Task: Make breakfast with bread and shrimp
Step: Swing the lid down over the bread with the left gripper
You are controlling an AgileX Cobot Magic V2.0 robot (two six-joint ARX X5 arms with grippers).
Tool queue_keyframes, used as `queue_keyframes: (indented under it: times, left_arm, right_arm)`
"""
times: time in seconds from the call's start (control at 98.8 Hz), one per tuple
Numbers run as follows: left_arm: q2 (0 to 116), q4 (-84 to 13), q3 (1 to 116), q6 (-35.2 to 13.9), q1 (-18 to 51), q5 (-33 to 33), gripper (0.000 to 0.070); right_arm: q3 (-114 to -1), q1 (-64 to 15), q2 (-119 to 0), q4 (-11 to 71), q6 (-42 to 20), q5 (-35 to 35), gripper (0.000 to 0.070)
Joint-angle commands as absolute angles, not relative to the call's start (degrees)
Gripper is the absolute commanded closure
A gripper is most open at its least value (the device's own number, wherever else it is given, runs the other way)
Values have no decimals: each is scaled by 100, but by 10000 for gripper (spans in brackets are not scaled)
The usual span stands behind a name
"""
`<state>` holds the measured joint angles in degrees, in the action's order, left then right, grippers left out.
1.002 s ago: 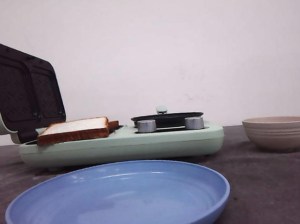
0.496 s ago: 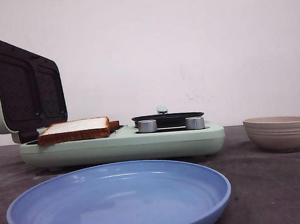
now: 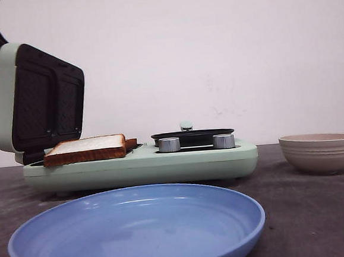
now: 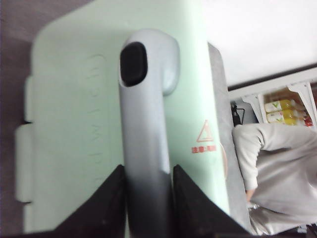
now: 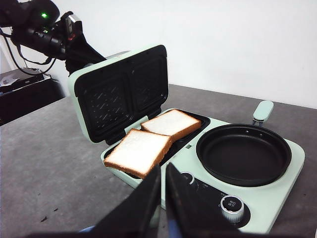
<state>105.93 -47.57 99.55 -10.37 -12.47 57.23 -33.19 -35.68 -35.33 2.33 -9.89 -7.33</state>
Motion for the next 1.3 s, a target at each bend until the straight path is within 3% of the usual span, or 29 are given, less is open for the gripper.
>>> queue_keyframes:
  times: [0.0,0.294,1.286]
  left_arm:
    - [10798,-4639,10003,-773,-1037,5704,700]
    - [10798,-4318,10003,-864,-550,5468,700]
    - [10818,-3100,10003,-819,1247,2373,700]
  right_arm:
    - [-3363,-3610,-3546,174,-1050,-720,695]
    - [-3363,-3607,-3546,169,-1048,-698,695]
    - [-3365,-3607,-3522,-110,-1057,-585,695]
